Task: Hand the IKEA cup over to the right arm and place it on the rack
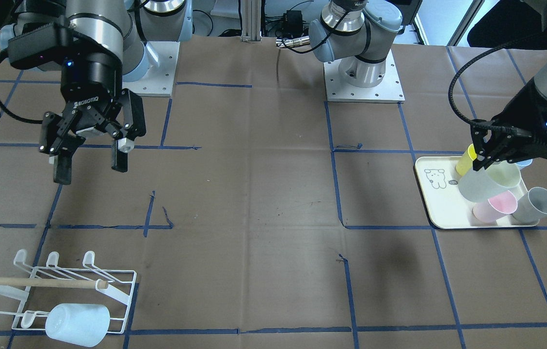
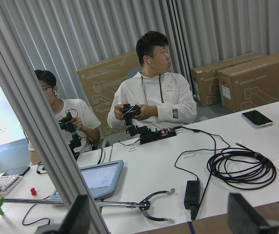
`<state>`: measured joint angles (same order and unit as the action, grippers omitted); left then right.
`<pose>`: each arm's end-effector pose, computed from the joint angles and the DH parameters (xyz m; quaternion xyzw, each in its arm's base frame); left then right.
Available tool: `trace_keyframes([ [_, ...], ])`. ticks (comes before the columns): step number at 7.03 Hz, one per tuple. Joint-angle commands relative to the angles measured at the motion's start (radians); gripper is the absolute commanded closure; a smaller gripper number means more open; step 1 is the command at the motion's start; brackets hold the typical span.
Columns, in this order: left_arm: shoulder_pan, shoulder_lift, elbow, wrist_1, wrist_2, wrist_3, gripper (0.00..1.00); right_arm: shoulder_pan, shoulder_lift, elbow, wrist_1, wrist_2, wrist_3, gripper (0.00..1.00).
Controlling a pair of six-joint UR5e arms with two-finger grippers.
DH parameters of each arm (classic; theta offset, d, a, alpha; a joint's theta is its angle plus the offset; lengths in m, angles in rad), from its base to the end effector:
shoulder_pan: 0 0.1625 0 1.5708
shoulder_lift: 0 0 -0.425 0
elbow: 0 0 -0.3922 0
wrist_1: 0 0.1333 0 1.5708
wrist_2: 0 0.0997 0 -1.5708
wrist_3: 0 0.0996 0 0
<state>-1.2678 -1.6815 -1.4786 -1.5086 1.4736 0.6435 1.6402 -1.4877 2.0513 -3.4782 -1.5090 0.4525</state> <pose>0.0256 -0.5609 0.4830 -0.1702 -0.9840 0.0416 0.0333 0.1728 -0.4753 0.4513 0.1300 0.7716 -0.5949 0.1839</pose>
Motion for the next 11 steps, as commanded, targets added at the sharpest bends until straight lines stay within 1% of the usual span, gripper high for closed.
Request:
trace_keyframes([
  [1,-0.100,-0.047,0.049,0.057,-0.257,0.001,1.00,0.068,-0.042,0.074,-0.009,0.004,0.253,0.00],
  [2,-0.119,-0.040,0.019,0.133,-0.397,0.019,1.00,0.078,-0.068,0.102,-0.009,0.004,0.394,0.00],
  [3,-0.142,-0.018,-0.050,0.253,-0.527,0.071,1.00,0.087,-0.095,0.128,-0.009,0.003,0.495,0.00],
  [4,-0.153,-0.004,-0.146,0.416,-0.671,0.097,1.00,0.093,-0.121,0.154,-0.012,0.003,0.565,0.00],
  [5,-0.151,0.005,-0.229,0.580,-0.784,0.093,1.00,0.095,-0.132,0.177,-0.048,0.003,0.631,0.00],
  [6,-0.151,0.011,-0.299,0.719,-0.888,0.088,0.99,0.095,-0.131,0.197,-0.082,0.003,0.719,0.00],
  [7,-0.151,-0.001,-0.369,0.842,-0.988,0.093,0.99,0.098,-0.132,0.217,-0.085,0.001,0.798,0.00],
  [9,-0.150,-0.010,-0.568,1.150,-1.091,0.087,0.99,0.104,-0.122,0.233,-0.111,0.001,0.883,0.00],
  [10,-0.144,-0.010,-0.665,1.279,-1.140,0.085,0.99,0.125,-0.118,0.233,-0.110,-0.002,0.916,0.00],
  [11,-0.134,-0.012,-0.731,1.377,-1.168,0.081,0.99,0.141,-0.118,0.234,-0.095,0.000,0.928,0.00],
])
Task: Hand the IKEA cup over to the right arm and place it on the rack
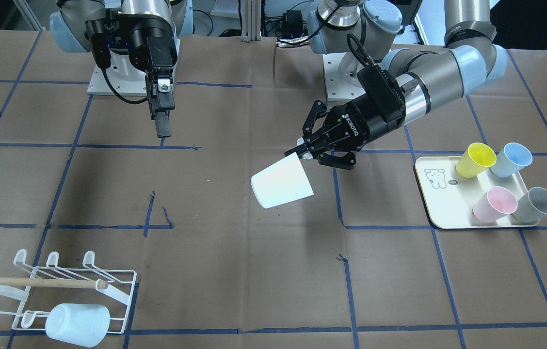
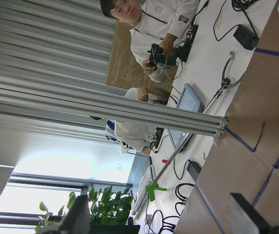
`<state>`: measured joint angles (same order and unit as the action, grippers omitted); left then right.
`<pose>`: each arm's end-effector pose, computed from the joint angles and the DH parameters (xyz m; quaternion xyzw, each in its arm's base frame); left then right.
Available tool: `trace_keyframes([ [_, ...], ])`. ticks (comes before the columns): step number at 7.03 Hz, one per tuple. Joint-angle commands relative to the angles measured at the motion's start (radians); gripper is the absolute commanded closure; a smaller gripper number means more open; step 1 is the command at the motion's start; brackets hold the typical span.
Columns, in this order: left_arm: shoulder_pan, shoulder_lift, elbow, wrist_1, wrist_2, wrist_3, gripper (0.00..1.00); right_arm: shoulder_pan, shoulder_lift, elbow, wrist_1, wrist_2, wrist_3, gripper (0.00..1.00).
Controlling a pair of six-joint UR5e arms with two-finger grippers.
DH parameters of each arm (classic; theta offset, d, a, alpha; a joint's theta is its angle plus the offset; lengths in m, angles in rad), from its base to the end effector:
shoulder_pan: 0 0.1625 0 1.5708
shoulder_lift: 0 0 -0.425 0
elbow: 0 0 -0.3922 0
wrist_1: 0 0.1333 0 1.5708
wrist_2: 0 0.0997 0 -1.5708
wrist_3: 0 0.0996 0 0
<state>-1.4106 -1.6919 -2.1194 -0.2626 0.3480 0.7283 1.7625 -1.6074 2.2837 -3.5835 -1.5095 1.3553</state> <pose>-0.1508 -0.4895 0.3731 -0.3908 -0.6958 0.4663 0.3817 0.2150 -0.3761 0.4156 0.4153 0.6659 -0.4263 0.4499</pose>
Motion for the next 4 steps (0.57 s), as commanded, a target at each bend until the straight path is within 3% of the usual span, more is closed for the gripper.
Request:
trace_keyframes([
  [1,0.007,-0.003,-0.120,0.184,-0.044,-0.018,0.98,0.025,0.003,0.002,0.012,-0.001,0.043,0.00],
  [2,0.007,-0.005,-0.122,0.204,-0.044,-0.041,0.98,0.025,0.010,0.002,0.015,-0.001,0.145,0.00],
  [4,-0.002,-0.006,-0.163,0.270,-0.043,-0.043,0.98,0.031,0.015,-0.003,0.147,0.040,0.218,0.00],
])
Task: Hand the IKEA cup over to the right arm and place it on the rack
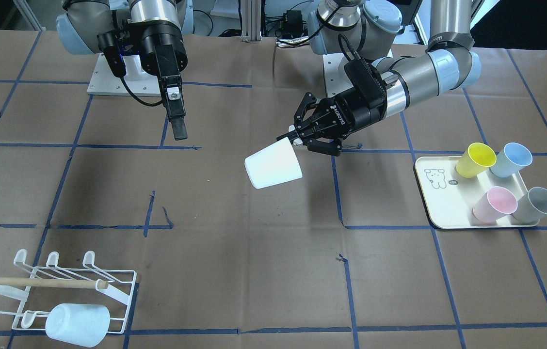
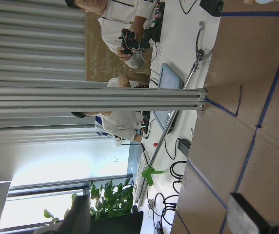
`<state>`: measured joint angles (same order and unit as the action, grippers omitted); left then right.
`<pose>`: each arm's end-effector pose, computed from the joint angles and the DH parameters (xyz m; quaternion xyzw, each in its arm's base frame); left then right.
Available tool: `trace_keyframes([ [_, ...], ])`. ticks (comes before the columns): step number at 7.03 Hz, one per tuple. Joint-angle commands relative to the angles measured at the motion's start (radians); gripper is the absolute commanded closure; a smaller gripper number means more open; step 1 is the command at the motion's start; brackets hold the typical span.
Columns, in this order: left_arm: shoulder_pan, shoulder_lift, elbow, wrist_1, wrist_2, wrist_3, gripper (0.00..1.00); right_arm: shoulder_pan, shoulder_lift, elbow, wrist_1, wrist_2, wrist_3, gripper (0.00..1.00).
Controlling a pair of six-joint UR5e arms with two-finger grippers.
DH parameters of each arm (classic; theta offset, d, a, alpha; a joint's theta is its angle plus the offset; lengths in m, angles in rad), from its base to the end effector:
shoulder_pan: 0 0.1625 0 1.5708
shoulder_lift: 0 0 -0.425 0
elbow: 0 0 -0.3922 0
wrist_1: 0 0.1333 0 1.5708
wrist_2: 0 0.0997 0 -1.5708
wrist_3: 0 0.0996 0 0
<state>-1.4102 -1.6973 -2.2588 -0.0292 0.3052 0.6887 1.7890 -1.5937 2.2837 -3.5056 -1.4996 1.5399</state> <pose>-0.1587 -0.4483 0.3427 -0.3997 -0.6727 0.4890 0.3855 0.2277 -0.3785 0.4004 0.4820 0.6538 -0.3494 0.4671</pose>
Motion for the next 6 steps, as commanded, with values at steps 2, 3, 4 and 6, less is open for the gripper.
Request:
trace_keyframes([
  [2,-0.006,-0.004,-0.033,0.052,0.000,-0.005,0.97,0.036,-0.002,-0.010,0.215,0.053,0.040,0.00],
  [3,-0.007,-0.004,-0.033,0.052,0.000,-0.006,0.97,0.055,-0.003,-0.027,0.276,0.053,0.055,0.00],
  [4,-0.007,-0.005,-0.033,0.052,0.000,-0.008,0.97,0.061,-0.005,-0.044,0.327,0.053,0.101,0.00],
  [6,-0.007,-0.004,-0.030,0.052,0.002,-0.020,0.96,0.085,0.001,-0.087,0.407,0.053,0.126,0.01],
])
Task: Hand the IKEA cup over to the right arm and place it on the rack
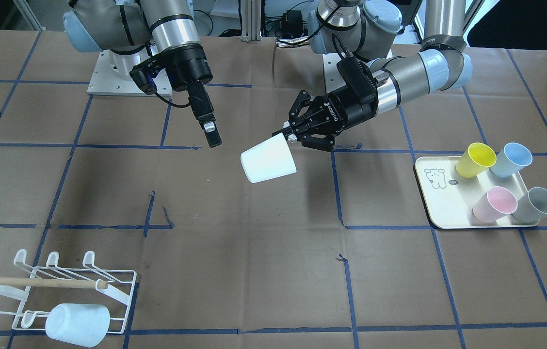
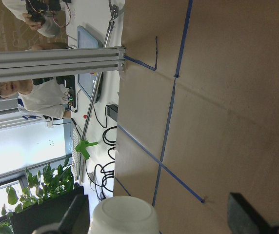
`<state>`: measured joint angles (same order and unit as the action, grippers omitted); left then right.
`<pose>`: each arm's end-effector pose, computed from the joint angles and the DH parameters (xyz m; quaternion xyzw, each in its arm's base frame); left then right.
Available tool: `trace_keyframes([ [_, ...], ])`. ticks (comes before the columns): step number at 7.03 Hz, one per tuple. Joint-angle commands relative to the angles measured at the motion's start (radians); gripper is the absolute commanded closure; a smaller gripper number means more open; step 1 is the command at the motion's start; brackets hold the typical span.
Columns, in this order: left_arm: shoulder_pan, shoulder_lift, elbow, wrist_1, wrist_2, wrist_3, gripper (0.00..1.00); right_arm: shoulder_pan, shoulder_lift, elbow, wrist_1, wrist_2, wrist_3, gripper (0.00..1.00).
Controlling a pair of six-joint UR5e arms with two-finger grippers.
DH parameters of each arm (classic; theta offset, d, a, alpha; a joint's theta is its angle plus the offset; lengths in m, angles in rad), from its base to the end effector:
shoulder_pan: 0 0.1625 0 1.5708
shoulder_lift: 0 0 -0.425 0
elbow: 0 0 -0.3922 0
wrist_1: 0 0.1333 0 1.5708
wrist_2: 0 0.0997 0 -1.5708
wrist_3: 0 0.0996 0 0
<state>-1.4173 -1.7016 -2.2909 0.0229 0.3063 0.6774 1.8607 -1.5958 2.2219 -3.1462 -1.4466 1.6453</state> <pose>-0.1632 -0.4379 0.3343 -0.4018 -0.6705 0.4901 0.3857 0.2669 -0.3854 0.3811 0.5345 0.7093 -0.2133 0.4070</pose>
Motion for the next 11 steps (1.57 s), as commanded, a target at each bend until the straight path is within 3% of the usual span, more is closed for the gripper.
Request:
trace_keyframes([
  [1,0.000,0.000,0.002,0.000,0.001,-0.009,0.96,0.026,0.005,-0.040,0.070,0.000,0.066,0.01],
  [5,0.000,-0.001,0.002,0.000,0.001,-0.007,0.95,0.046,0.014,-0.117,0.170,0.052,0.151,0.03],
  [11,0.000,0.000,0.002,0.002,0.001,-0.007,0.94,0.072,0.120,-0.211,0.167,0.052,0.183,0.00],
])
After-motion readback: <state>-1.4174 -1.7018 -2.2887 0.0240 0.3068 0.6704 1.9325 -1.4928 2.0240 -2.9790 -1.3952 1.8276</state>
